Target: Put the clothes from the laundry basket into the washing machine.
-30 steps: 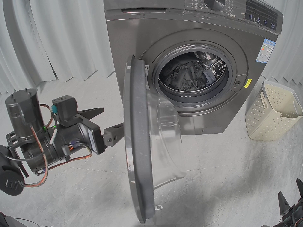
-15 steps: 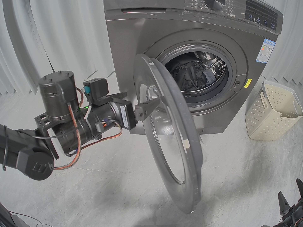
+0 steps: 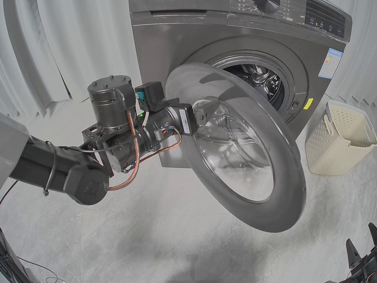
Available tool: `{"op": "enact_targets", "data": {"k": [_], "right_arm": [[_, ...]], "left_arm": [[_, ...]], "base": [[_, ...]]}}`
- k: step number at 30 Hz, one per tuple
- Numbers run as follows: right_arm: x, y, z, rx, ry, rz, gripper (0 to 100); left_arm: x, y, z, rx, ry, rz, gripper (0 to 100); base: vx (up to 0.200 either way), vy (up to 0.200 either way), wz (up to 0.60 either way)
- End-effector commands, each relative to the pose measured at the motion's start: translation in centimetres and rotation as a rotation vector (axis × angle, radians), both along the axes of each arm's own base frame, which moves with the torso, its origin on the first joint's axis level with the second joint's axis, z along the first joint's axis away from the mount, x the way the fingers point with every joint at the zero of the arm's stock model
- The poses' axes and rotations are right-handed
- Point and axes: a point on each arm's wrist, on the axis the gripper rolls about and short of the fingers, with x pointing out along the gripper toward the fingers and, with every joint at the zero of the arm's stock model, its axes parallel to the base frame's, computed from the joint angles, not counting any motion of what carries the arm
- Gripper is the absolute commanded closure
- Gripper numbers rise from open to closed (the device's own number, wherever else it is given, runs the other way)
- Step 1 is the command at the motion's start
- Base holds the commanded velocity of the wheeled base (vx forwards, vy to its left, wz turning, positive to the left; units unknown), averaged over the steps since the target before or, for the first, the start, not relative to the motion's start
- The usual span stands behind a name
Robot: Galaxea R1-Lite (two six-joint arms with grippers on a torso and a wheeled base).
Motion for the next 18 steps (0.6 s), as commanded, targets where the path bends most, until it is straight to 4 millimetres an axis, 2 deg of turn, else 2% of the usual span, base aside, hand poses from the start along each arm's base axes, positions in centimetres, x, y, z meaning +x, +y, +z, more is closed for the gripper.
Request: {"op": "enact_targets", "data": {"k": [1, 6, 12, 17, 18], "right_arm": [[0.0, 0.0, -0.5, 0.000, 0.001, 0.001, 0], [0.0, 0.0, -0.5, 0.001, 0.002, 0.001, 0], [0.0, 0.0, -0.5, 0.006, 0.002, 0.000, 0], [0.0, 0.0, -0.5, 0.006, 0.002, 0.000, 0], [0.0, 0.0, -0.5, 0.006, 0.000, 0.000, 0]], "left_arm": [[2.3, -1.5, -0.8, -0.023, 0.000, 0.035, 0], [4.1, -1.8, 0.0, -0.083, -0.020, 0.112, 0], [5.3, -1.1, -0.5, -0.089, -0.009, 0.177, 0], [4.8, -0.6, -1.0, -0.096, 0.019, 0.192, 0], [3.9, -0.2, -0.7, -0.105, 0.025, 0.186, 0]], "base": [[0.000, 0.000, 0.00], [0.000, 0.000, 0.00], [0.000, 0.000, 0.00], [0.000, 0.000, 0.00], [0.000, 0.000, 0.00]]}}
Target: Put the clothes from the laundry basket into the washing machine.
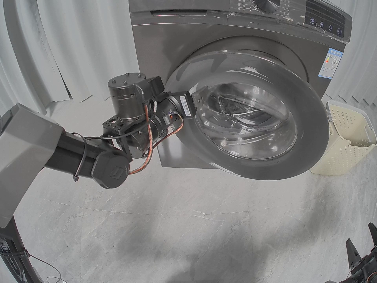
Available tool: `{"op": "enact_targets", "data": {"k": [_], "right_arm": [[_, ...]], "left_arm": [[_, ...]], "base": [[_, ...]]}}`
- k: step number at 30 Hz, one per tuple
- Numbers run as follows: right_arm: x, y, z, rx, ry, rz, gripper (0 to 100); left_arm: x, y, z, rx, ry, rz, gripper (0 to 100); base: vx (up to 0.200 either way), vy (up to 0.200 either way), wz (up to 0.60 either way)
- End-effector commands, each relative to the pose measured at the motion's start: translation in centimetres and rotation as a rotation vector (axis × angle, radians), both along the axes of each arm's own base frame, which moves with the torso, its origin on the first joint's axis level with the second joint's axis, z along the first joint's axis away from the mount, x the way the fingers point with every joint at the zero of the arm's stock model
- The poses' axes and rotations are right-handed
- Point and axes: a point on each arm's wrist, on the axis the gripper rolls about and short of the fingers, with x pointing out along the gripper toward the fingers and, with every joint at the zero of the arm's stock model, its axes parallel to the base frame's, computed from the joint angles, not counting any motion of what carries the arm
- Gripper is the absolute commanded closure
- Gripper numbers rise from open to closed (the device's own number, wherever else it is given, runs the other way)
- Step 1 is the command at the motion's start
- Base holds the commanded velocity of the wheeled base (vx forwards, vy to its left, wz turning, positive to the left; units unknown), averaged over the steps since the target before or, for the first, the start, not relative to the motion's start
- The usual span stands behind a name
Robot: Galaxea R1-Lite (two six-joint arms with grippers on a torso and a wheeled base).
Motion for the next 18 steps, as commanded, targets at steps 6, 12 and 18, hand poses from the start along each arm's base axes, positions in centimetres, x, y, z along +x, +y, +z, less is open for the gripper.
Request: {"op": "enact_targets", "data": {"k": [6, 12, 18], "right_arm": [[0.0, 0.0, -0.5, 0.000, 0.001, 0.001, 0], [0.0, 0.0, -0.5, -0.007, 0.001, 0.001, 0], [0.0, 0.0, -0.5, -0.005, 0.001, 0.001, 0]], "left_arm": [[-8.3, 4.2, 0.6, 0.031, 0.062, -0.057, 0], [-18.4, 10.7, -1.2, 0.117, 0.072, -0.153, 0], [-24.1, 15.4, -4.0, 0.225, 0.014, -0.118, 0]], "base": [[0.000, 0.000, 0.00], [0.000, 0.000, 0.00], [0.000, 0.000, 0.00]]}}
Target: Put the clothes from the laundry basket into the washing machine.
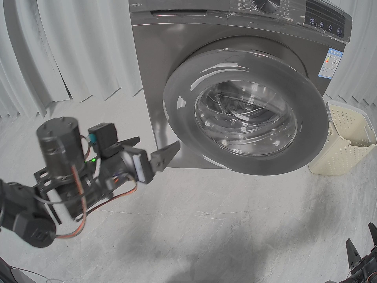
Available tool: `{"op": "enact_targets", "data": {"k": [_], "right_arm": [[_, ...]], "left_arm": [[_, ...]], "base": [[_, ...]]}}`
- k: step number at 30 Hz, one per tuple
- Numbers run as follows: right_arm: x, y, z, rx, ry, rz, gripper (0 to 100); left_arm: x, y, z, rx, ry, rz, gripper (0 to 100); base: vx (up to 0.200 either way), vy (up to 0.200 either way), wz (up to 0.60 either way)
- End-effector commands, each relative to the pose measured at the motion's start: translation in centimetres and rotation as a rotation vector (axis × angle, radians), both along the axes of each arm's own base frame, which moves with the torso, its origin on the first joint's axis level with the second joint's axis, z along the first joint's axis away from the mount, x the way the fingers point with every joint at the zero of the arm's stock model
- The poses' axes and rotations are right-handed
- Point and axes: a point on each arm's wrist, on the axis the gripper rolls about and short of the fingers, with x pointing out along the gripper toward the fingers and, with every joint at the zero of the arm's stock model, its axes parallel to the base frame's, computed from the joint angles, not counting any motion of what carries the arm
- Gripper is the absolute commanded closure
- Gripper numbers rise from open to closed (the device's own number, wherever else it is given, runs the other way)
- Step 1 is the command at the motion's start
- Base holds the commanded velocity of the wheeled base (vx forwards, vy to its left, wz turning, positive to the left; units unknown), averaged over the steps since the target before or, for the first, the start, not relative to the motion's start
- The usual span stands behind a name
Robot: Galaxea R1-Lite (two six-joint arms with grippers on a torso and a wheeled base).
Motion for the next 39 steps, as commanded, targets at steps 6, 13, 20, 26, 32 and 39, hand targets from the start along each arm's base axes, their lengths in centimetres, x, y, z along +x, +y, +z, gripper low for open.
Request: {"op": "enact_targets", "data": {"k": [6, 13, 20, 26, 32, 39], "right_arm": [[0.0, 0.0, -0.5, 0.000, 0.003, -0.002, 0], [0.0, 0.0, -0.5, -0.002, 0.004, -0.005, 0], [0.0, 0.0, -0.5, -0.002, 0.004, -0.005, 0], [0.0, 0.0, -0.5, -0.002, 0.004, -0.006, 0], [0.0, 0.0, -0.5, -0.003, 0.004, -0.006, 0], [0.0, 0.0, -0.5, -0.002, 0.004, -0.003, 0]], "left_arm": [[-16.2, 12.6, -4.2, 0.074, -0.151, 0.116, 0], [-20.5, 15.7, -6.4, 0.084, -0.172, 0.364, 0], [-24.1, 16.0, -10.8, 0.125, -0.094, 0.387, 0], [-24.0, 16.2, -10.9, 0.143, -0.071, 0.495, 0], [-24.7, 16.1, -11.5, 0.164, -0.114, 0.550, 0], [-24.7, 16.0, -11.5, 0.193, -0.125, 0.524, 0]], "base": [[0.000, 0.000, 0.00], [0.000, 0.000, 0.00], [0.000, 0.000, 0.00], [0.000, 0.000, 0.00], [0.000, 0.000, 0.00], [0.000, 0.000, 0.00]]}}
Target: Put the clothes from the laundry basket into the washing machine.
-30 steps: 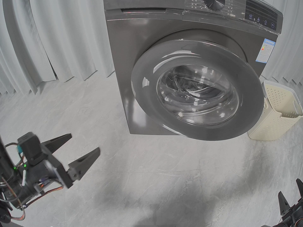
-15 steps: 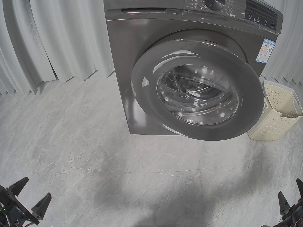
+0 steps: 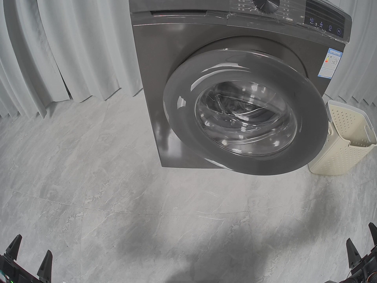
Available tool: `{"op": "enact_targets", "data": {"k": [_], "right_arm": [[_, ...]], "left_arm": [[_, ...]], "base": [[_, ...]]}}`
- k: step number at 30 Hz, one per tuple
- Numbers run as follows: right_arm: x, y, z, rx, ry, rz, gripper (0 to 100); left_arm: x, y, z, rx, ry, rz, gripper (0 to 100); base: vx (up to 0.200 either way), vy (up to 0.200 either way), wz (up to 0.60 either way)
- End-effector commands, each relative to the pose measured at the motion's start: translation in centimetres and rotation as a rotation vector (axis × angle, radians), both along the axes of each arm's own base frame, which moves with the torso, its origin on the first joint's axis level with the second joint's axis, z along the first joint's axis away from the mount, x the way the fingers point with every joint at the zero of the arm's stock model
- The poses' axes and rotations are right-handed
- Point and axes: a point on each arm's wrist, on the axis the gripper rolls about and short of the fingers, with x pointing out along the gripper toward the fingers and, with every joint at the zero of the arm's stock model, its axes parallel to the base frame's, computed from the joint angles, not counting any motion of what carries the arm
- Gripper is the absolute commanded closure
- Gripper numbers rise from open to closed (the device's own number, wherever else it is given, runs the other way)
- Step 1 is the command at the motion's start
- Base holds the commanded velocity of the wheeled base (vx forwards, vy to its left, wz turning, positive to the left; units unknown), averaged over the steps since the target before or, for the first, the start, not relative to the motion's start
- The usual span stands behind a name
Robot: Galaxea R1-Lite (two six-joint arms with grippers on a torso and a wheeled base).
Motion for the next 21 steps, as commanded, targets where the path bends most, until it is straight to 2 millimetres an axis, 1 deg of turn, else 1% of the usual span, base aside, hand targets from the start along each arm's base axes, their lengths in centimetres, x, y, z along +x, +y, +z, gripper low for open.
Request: {"op": "enact_targets", "data": {"k": [1, 5, 21], "right_arm": [[0.03, 0.00, -0.48, -0.001, 0.006, 0.003, 0], [0.03, 0.00, -0.48, -0.004, 0.005, 0.002, 0], [0.02, 0.00, -0.49, 0.001, 0.004, -0.001, 0]], "left_arm": [[-0.28, -0.01, -0.65, -0.002, -0.028, -0.019, 0], [-0.28, -0.01, -0.63, 0.002, -0.030, -0.013, 0], [-0.28, 0.01, -0.65, 0.001, -0.028, -0.007, 0]], "base": [[0.000, 0.000, 0.00], [0.000, 0.000, 0.00], [0.000, -0.200, 0.00]]}}
